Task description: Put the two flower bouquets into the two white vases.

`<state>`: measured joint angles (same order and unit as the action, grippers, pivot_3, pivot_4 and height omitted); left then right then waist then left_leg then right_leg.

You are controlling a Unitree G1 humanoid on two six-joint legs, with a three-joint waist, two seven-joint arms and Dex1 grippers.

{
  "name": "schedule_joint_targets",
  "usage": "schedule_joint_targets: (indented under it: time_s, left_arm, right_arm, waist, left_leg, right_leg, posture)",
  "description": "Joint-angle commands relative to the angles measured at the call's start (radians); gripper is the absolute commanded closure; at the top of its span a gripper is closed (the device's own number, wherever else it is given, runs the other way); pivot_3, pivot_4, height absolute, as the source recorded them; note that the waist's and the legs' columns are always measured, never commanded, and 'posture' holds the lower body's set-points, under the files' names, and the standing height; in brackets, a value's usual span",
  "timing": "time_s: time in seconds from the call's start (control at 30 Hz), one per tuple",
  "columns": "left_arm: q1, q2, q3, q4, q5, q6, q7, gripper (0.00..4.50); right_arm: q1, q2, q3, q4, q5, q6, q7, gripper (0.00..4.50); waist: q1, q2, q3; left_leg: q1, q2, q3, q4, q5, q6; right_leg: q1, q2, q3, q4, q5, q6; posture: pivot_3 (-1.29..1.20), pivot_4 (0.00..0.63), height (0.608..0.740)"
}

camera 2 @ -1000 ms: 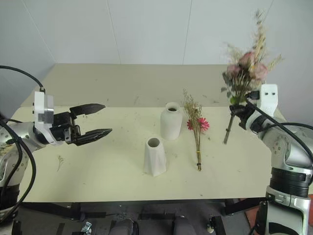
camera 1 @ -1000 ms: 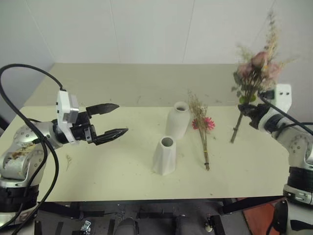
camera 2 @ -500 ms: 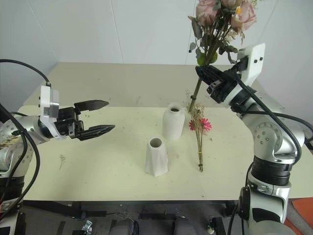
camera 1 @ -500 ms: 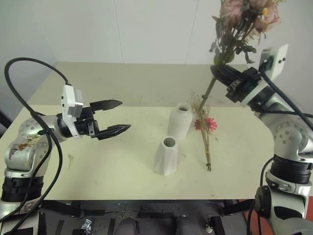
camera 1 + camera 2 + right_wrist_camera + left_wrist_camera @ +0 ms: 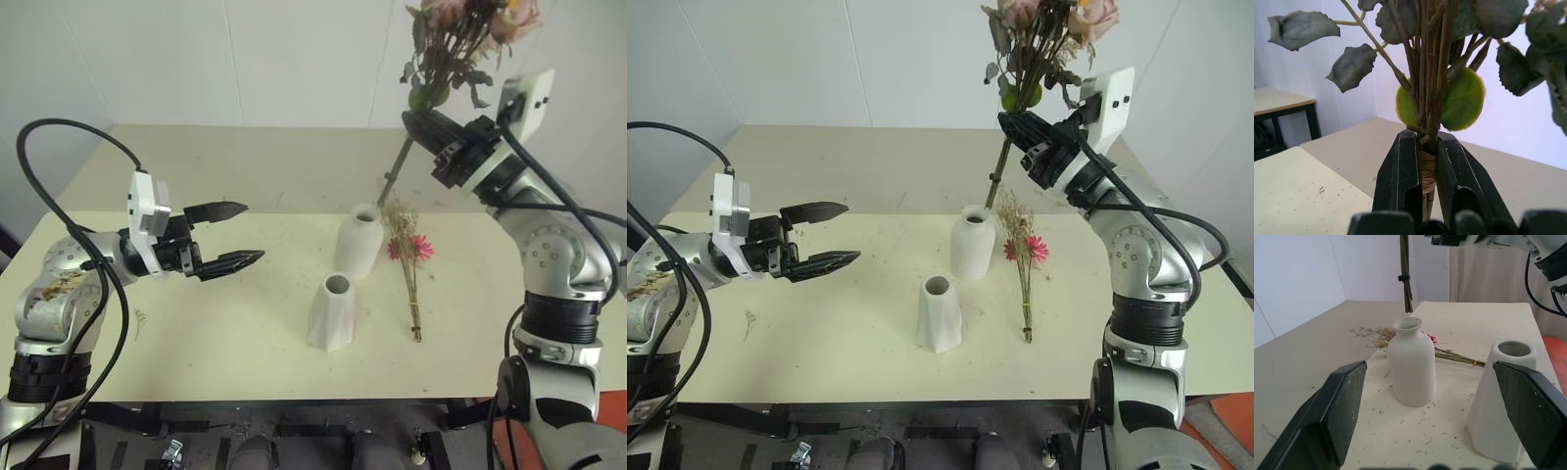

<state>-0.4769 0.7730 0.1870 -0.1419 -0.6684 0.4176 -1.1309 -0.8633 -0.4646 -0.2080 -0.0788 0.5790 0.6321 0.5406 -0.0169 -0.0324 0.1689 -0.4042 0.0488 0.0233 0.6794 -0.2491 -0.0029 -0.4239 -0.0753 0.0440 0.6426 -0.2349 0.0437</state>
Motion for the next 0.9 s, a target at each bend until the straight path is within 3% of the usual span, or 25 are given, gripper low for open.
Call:
schedule_joint_targets:
  time_s: [0.03,0.53,0.9]
  left_arm:
    - [-0.015,0.002,0.015,-0.028,0.001,-0.019,0.003,0.00]
    - [0.002,0.005,0.023,-0.047,0.003,-0.023,0.016,0.00]
    - [-0.001,0.006,0.019,-0.045,0.006,-0.028,0.009,0.00]
  right_arm:
    - [-0.030,0.016,0.011,-0.001,-0.018,-0.052,-0.005,4.28]
    - [0.043,0.047,0.112,0.065,-0.125,-0.133,0.033,4.28]
    - [0.128,0.045,0.126,-0.018,-0.123,-0.111,0.052,0.46]
  waist:
    - [0.000,0.000,0.000]
    - [0.000,0.000,0.000]
    - [0.000,0.000,0.000]
  left_leg:
    - [0.000,0.000,0.000,0.000,0.000,0.000]
    - [0.000,0.000,0.000,0.000,0.000,0.000]
    - [0.000,0.000,0.000,0.000,0.000,0.000]
  right_leg:
    - [0.000,0.000,0.000,0.000,0.000,0.000]
    - [0.000,0.000,0.000,0.000,0.000,0.000]
    - [0.000,0.000,0.000,0.000,0.000,0.000]
  posture:
    - [0.00,0.150,0.740]
    - [0.00,0.150,0.740]
    - [0.00,0.150,0.740]
